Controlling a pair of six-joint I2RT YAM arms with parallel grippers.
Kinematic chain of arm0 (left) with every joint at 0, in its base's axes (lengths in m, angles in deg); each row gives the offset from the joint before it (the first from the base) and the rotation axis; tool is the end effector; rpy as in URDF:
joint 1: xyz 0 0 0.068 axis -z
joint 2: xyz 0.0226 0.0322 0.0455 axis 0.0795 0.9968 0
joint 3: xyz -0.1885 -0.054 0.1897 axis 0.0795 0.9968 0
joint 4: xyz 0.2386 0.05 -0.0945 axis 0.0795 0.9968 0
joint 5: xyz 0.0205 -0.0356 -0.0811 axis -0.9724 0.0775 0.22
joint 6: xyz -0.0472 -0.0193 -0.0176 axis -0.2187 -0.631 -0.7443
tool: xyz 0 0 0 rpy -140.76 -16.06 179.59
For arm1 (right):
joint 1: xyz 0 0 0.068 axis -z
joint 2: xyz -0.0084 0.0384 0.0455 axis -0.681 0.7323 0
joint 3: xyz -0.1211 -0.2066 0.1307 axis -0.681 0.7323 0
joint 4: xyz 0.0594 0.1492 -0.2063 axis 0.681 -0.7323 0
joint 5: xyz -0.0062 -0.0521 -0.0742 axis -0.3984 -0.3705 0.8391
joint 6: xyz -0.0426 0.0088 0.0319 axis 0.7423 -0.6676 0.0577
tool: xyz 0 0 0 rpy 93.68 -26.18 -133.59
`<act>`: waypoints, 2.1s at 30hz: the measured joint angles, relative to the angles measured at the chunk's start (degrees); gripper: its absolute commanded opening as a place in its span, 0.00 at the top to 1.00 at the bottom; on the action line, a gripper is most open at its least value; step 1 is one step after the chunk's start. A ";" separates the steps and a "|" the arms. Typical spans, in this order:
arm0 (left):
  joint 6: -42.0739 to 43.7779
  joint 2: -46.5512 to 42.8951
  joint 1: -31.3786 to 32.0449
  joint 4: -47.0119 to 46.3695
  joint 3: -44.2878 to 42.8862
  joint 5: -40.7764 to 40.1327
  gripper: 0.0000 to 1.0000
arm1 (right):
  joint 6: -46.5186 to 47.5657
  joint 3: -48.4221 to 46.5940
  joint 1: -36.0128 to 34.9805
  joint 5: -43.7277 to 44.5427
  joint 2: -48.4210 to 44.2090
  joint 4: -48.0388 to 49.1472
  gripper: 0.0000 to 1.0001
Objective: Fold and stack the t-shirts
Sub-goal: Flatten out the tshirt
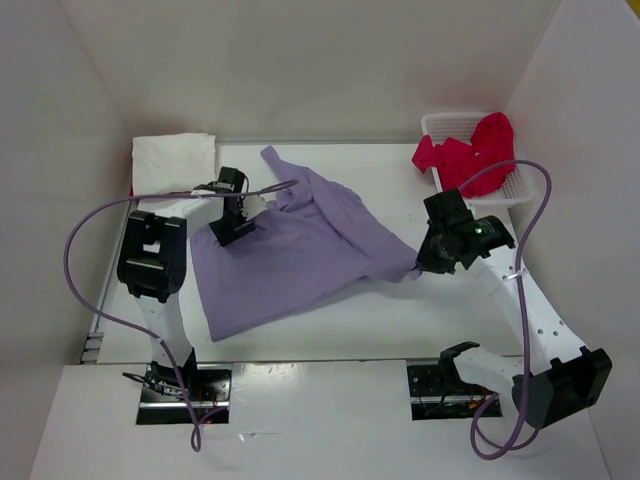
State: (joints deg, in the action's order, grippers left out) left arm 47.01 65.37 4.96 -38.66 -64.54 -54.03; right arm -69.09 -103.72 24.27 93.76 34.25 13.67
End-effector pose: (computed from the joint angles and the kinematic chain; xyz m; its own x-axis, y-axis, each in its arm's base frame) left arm 0.3904 -0.0568 0.1633 -0.6253 0.7610 -0.1730 0.6405 0.6271 0.4434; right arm 0.1877 0.0568 0.3162 -0.8199 0.3653 -0.4408 0.3335 0.9306 0.1509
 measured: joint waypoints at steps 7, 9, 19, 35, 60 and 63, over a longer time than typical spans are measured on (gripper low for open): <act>-0.22 9.62 2.14 3.06 -13.42 -7.13 0.16 | 0.09 1.95 0.63 -2.23 -0.24 -0.33 1.00; -1.60 13.22 2.14 3.39 -19.85 -6.34 0.16 | 0.33 2.80 0.70 -4.55 0.11 0.37 1.00; 1.81 -4.94 2.71 -0.96 -10.38 6.23 0.06 | 0.57 3.69 0.70 -13.57 3.13 6.43 1.00; 23.98 -29.73 4.66 15.47 31.69 6.73 0.09 | 1.57 4.11 0.70 -17.77 5.81 12.09 1.00; 5.68 -24.76 -5.18 6.75 -26.84 6.32 1.00 | 12.15 -76.15 10.27 -3.91 32.68 4.83 1.00; 5.64 -33.68 -4.63 6.32 -29.70 6.64 1.00 | 12.66 -80.04 8.13 0.00 28.76 4.15 1.00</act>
State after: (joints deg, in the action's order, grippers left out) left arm 52.65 31.69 0.33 -32.34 -94.24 -47.39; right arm -56.43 -183.76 32.40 93.76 63.02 17.82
